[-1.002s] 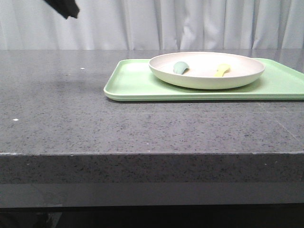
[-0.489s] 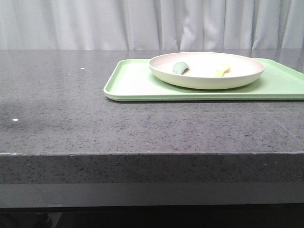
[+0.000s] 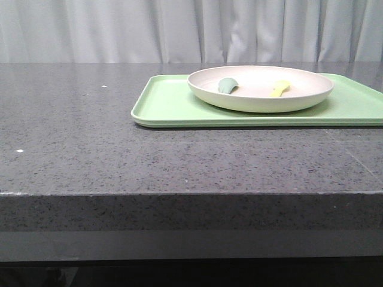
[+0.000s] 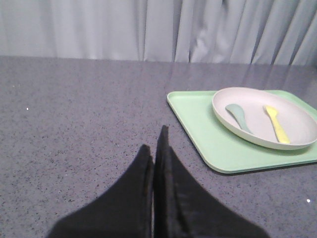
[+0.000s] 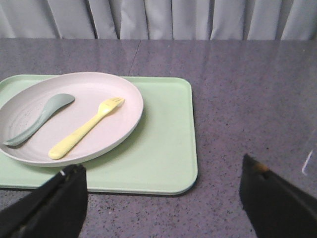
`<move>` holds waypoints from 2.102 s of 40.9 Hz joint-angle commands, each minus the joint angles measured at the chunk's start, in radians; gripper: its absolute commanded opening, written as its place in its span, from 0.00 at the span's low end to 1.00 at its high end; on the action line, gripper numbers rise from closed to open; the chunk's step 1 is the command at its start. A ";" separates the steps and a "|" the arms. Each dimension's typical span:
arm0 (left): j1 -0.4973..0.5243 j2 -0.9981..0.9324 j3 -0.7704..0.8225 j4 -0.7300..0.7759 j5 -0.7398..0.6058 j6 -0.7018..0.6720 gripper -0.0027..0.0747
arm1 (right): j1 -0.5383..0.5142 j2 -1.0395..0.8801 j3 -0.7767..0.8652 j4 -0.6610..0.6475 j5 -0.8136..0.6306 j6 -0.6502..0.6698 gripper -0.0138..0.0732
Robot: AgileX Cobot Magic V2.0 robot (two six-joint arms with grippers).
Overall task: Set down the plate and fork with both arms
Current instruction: 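Lower the right gripper into the plate and grasp the yellow fork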
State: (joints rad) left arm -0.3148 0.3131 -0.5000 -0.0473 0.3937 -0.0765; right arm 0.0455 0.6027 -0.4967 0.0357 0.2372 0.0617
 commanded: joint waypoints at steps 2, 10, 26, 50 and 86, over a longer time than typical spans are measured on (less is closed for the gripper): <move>-0.002 -0.055 -0.005 0.002 -0.092 -0.008 0.01 | 0.004 0.076 -0.113 0.068 0.031 -0.006 0.90; -0.002 -0.068 -0.005 0.002 -0.093 -0.008 0.01 | 0.134 0.312 -0.370 0.100 0.258 -0.006 0.90; -0.002 -0.068 -0.005 0.002 -0.092 -0.008 0.01 | 0.298 0.795 -0.863 0.097 0.610 0.148 0.86; -0.002 -0.068 -0.005 0.002 -0.092 -0.008 0.01 | 0.294 1.290 -1.268 0.067 0.852 0.331 0.85; -0.002 -0.068 -0.005 0.002 -0.092 -0.008 0.01 | 0.264 1.309 -1.268 0.041 0.875 0.334 0.37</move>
State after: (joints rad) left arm -0.3148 0.2348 -0.4818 -0.0440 0.3921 -0.0765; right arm 0.3163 1.9662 -1.7321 0.0805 1.1233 0.3982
